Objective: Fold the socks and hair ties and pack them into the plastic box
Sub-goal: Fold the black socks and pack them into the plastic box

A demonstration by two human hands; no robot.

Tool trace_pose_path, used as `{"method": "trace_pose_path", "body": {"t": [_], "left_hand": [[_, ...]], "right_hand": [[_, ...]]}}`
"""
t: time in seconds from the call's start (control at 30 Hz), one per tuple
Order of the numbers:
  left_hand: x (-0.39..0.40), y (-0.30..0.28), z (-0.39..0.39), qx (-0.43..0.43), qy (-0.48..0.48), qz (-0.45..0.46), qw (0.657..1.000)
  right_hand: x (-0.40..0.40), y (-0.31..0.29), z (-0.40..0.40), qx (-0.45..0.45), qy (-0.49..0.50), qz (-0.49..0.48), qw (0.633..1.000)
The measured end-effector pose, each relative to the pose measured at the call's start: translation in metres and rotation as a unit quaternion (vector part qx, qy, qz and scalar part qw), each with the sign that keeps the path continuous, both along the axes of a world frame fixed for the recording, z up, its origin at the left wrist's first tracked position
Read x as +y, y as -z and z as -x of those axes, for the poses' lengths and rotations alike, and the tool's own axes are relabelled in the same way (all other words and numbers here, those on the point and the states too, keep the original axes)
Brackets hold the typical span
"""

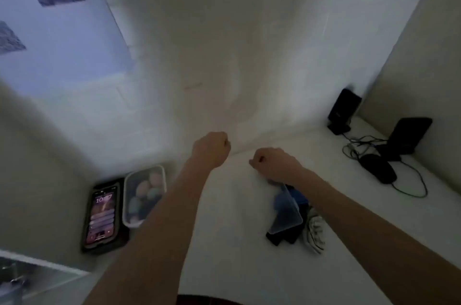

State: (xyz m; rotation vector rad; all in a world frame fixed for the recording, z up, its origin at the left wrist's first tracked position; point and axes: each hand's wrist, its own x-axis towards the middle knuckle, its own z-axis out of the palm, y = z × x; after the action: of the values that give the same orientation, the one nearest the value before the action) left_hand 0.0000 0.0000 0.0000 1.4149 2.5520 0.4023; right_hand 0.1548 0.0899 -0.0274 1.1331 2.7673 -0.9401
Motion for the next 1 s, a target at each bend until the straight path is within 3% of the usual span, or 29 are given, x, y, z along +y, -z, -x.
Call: {"method": "trace_pose_path", "body": {"t": [0.13,0.27,0.33,0.43,0.63,0.83,0.93,1.0], "left_hand": [[0.004,0.067,0.003,-0.066,0.003,0.052,0.996],[0.01,0.123,0.017,-0.192,-0.038,-0.029,0.98],[0.01,0.139,0.026,-0.35,-0.09,-0.089,0.928],[0.009,0.155,0.032,-0.531,-0.061,-0.14,0.833],[0.002,0.17,0.033,-0.529,0.003,-0.176,0.83],[-0.021,0.175,0.027,-0.508,-0.041,-0.273,0.816],[-0.043,0.173,0.018,-0.508,-0.107,-0.342,0.783],[-0.059,0.179,0.011,-0.52,-0.138,-0.413,0.735]], "right_hand": [[-0.01,0.07,-0.02,-0.063,0.0,0.047,0.997],[-0.033,0.118,-0.026,-0.001,0.078,-0.018,0.997],[-0.04,0.131,-0.023,0.018,0.11,-0.064,0.992],[-0.047,0.143,-0.018,0.041,0.119,-0.108,0.986],[-0.046,0.16,-0.018,0.113,0.085,-0.183,0.973],[-0.045,0.151,-0.02,0.145,0.016,-0.164,0.976],[-0.048,0.137,-0.029,0.207,0.003,-0.155,0.966],[-0.056,0.139,-0.042,0.334,0.02,-0.157,0.929]]}}
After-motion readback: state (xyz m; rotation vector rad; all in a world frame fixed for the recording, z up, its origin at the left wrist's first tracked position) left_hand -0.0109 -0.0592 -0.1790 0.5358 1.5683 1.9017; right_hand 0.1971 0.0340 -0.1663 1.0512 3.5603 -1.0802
